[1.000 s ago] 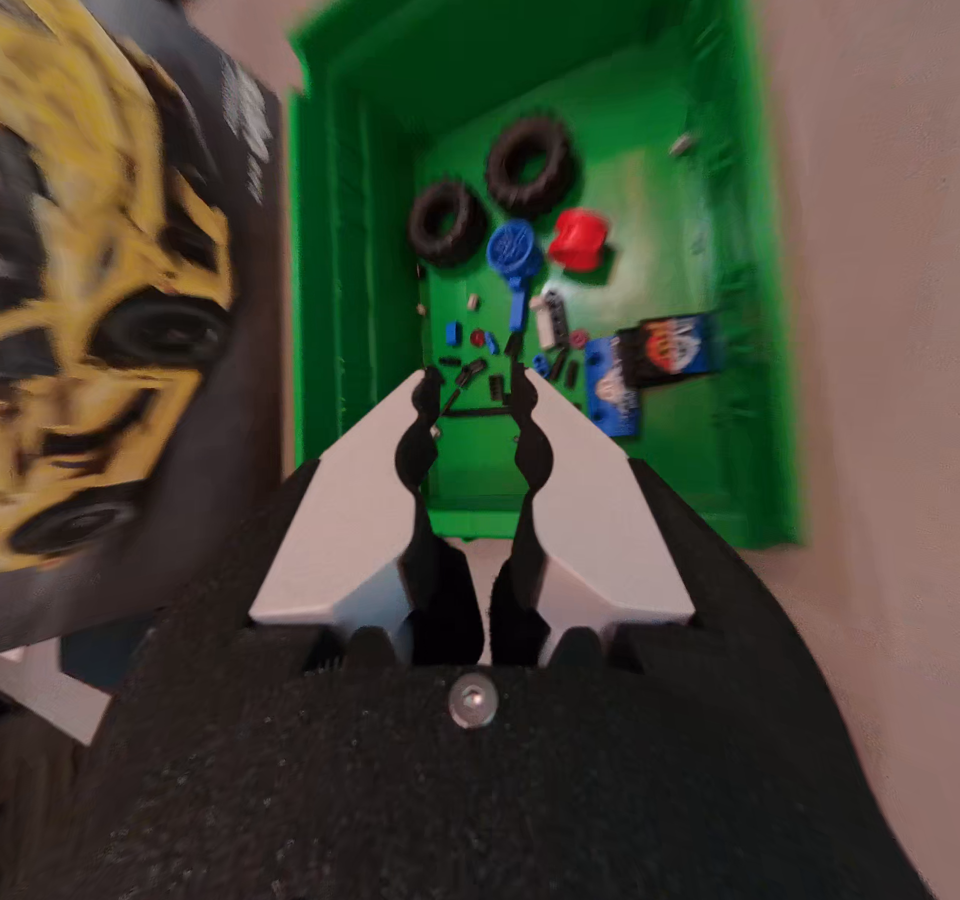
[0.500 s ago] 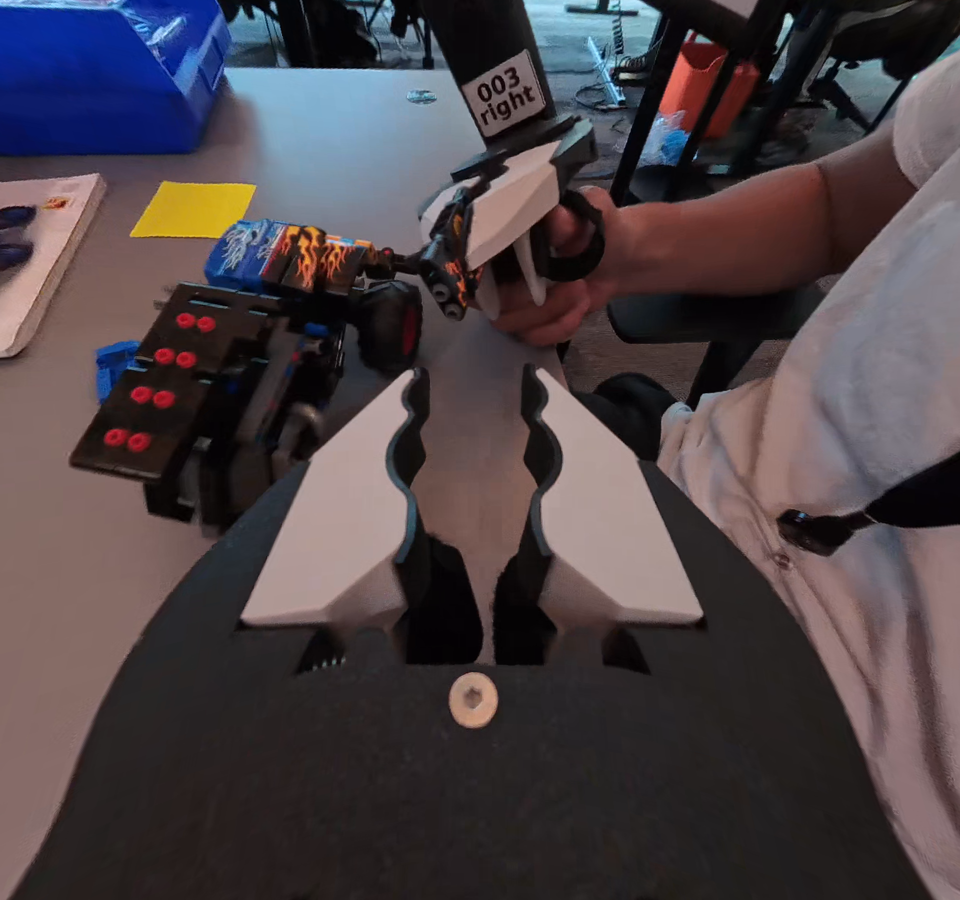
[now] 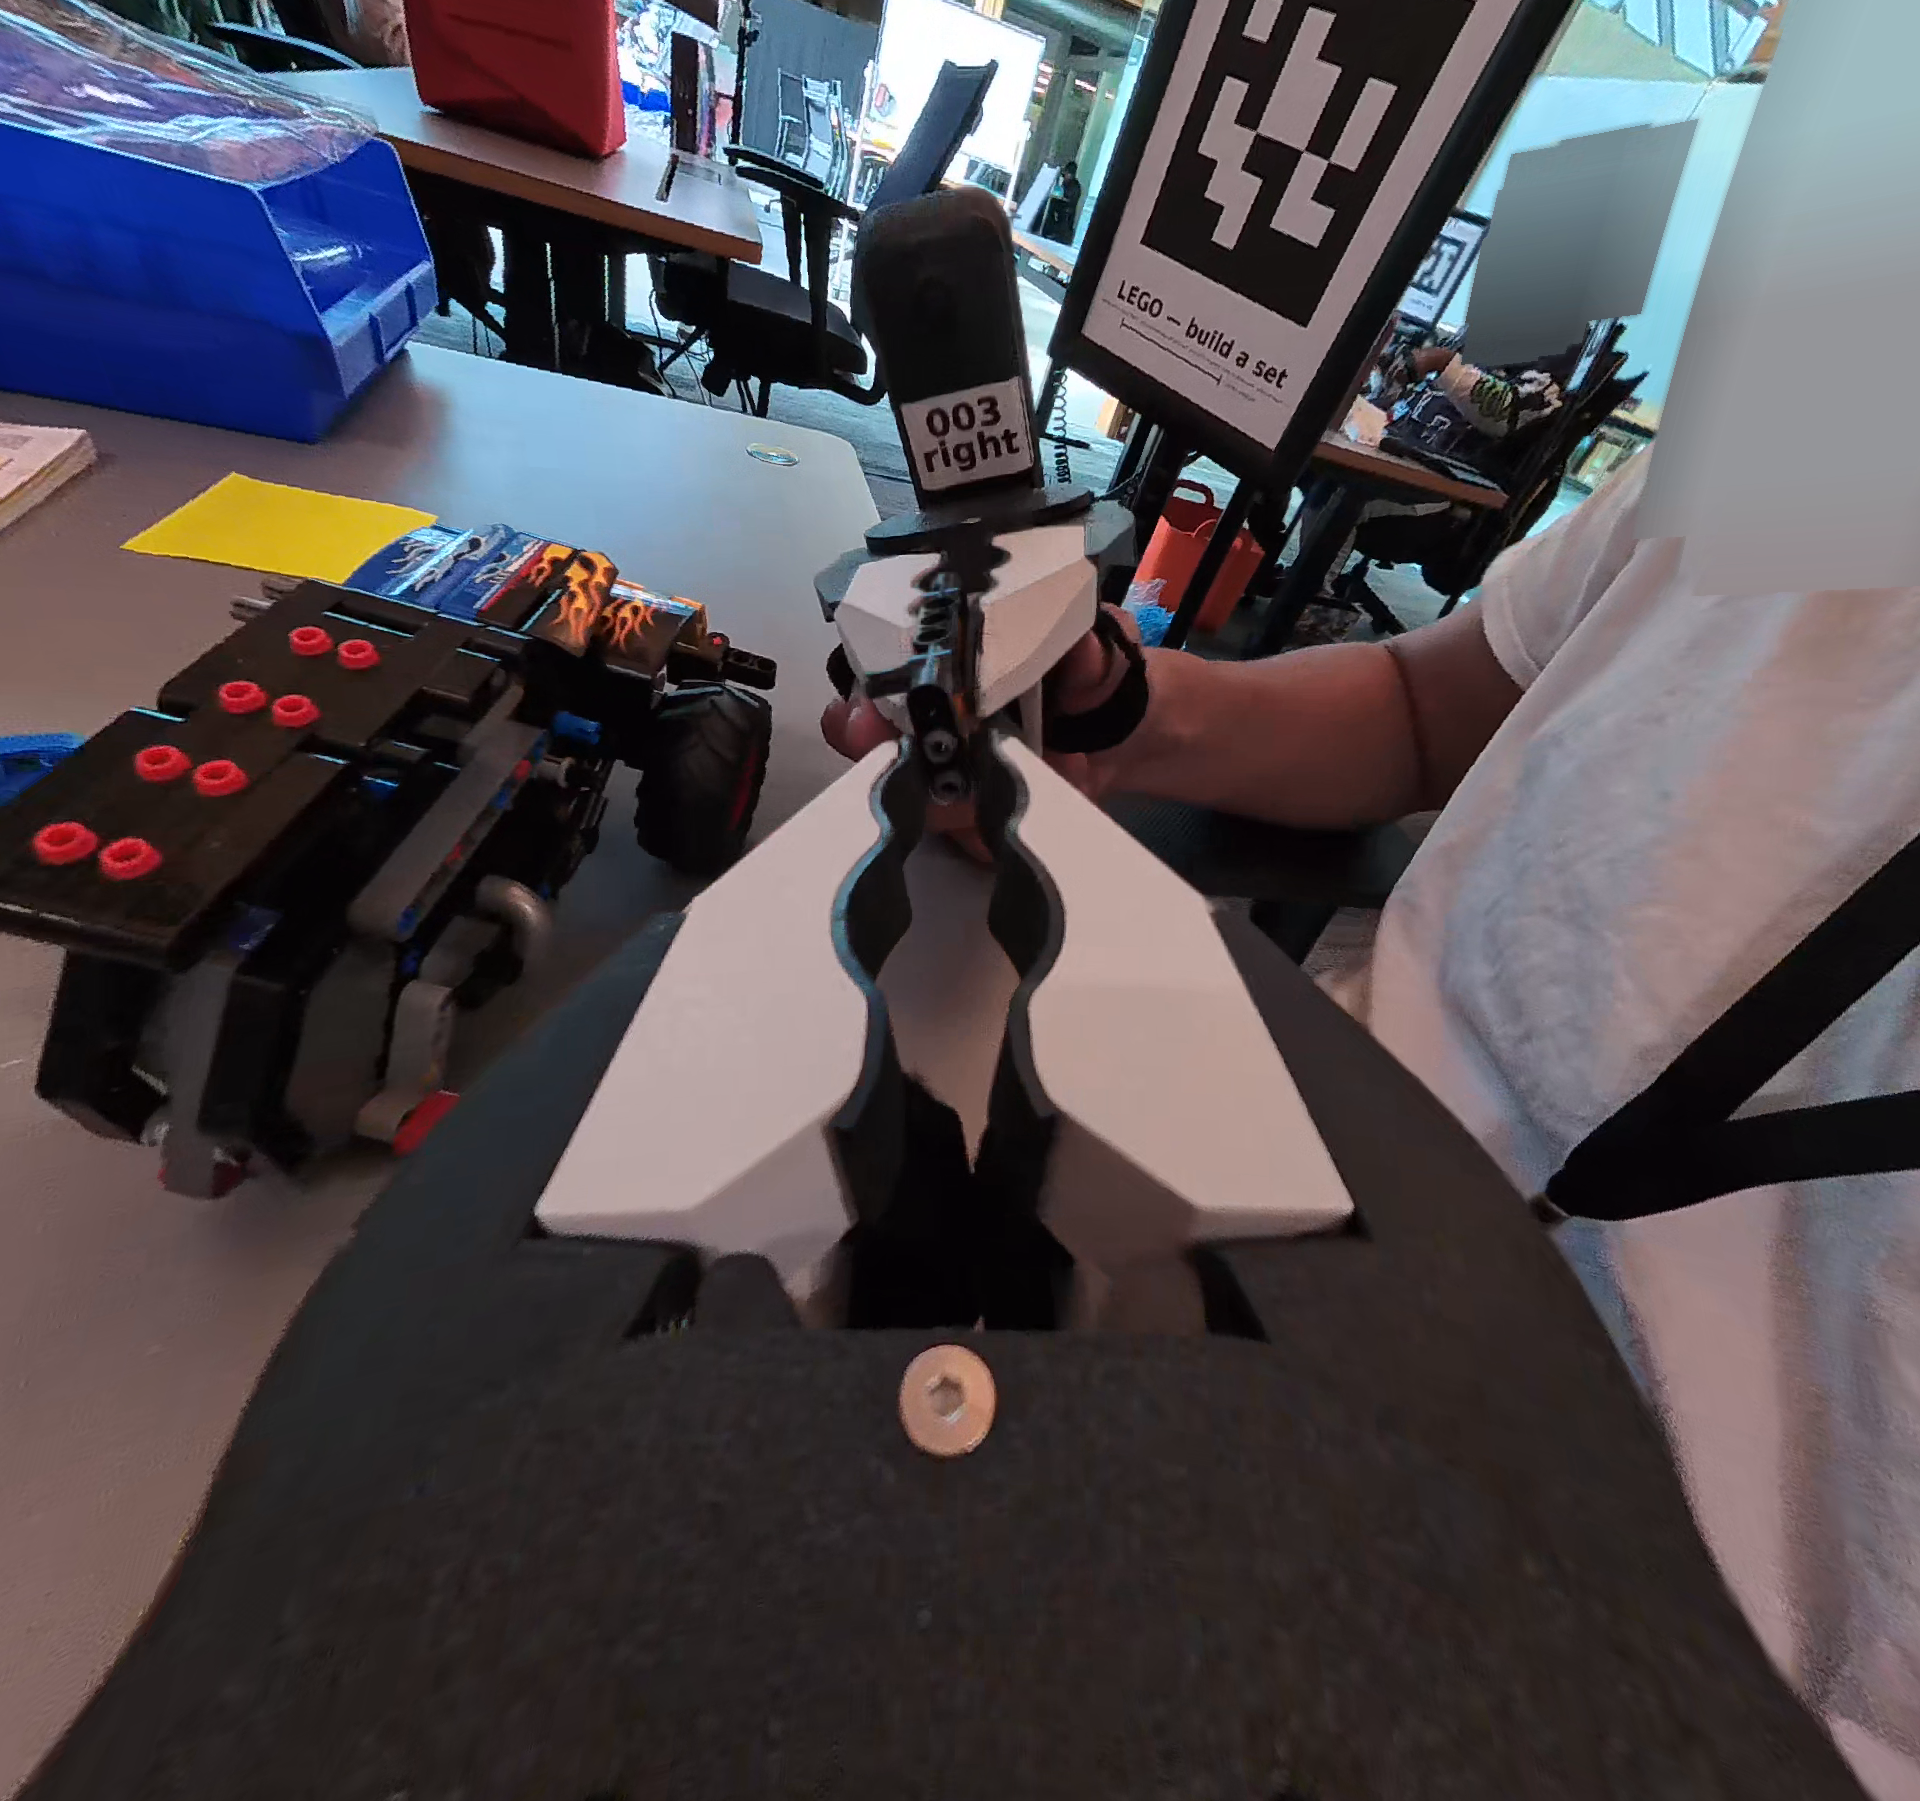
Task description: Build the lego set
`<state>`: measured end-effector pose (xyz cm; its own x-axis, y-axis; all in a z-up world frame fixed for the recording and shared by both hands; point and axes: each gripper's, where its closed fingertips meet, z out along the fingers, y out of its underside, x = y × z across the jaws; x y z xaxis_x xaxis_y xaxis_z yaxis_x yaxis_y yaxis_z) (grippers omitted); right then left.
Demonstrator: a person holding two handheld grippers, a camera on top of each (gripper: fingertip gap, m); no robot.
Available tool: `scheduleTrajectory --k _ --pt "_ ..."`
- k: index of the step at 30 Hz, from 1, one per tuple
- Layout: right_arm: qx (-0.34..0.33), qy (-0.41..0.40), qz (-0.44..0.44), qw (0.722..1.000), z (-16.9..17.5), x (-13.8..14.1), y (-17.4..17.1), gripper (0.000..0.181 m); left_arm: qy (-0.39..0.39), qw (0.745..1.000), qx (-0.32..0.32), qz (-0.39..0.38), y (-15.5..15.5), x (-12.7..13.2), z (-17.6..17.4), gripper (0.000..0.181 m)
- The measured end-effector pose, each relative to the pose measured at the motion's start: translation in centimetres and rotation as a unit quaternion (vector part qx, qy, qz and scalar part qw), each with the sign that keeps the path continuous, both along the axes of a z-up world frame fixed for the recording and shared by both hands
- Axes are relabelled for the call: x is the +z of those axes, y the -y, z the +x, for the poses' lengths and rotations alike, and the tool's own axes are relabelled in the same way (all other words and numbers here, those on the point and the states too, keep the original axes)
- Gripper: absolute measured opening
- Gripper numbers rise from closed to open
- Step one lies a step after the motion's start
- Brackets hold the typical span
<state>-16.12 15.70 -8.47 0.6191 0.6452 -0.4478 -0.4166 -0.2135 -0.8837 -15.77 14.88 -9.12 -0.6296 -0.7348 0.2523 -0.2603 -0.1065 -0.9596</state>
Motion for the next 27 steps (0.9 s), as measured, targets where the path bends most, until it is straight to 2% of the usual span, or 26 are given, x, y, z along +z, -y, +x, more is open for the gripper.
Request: scheduleTrajectory --k 4,7,9,14,17,19,21,23,27 --pt "0.011 0.015 -0.004 1.0 -0.6 -0.4 0.0 0.009 0.043 0.997 0.009 0.062 -0.2 -0.3 -0.4 0.008" --pt "0.01 0.011 -0.001 1.0 -0.4 -0.2 -0.1 0.018 0.115 0.974 0.039 0.189 -0.5 -0.8 -0.6 0.008" --pt "0.008 0.006 0.007 1.0 -0.2 0.1 0.0 0.021 0.162 0.947 0.061 0.269 -0.7 -1.0 -0.7 0.008" --pt "-0.017 0.025 0.027 0.999 0.1 0.5 0.2 0.022 0.231 0.877 0.101 0.409 -0.9 -1.3 -0.7 0.008" --pt "-0.038 0.055 0.031 0.997 0.9 0.7 0.3 0.023 0.264 0.797 0.125 0.528 -1.8 -2.3 -0.4 0.007" --pt "-0.055 0.127 0.024 0.99 1.0 0.3 0.4 0.022 0.285 0.744 0.129 0.591 -2.0 -2.9 -0.3 0.007" --pt "-0.048 0.196 -0.004 0.979 0.0 -1.0 0.3 0.019 0.295 0.708 0.137 0.627 -2.1 -3.1 -0.2 0.007" --pt "-0.032 0.229 -0.044 0.972 -1.0 -2.4 -0.1 0.016 0.301 0.684 0.147 0.648 -2.2 -2.9 -0.1 0.007" --pt "-0.052 0.23 -0.036 0.971 -1.3 -2.8 -0.8 0.012 0.308 0.655 0.155 0.672 -2.3 -3.0 -0.1 0.007"
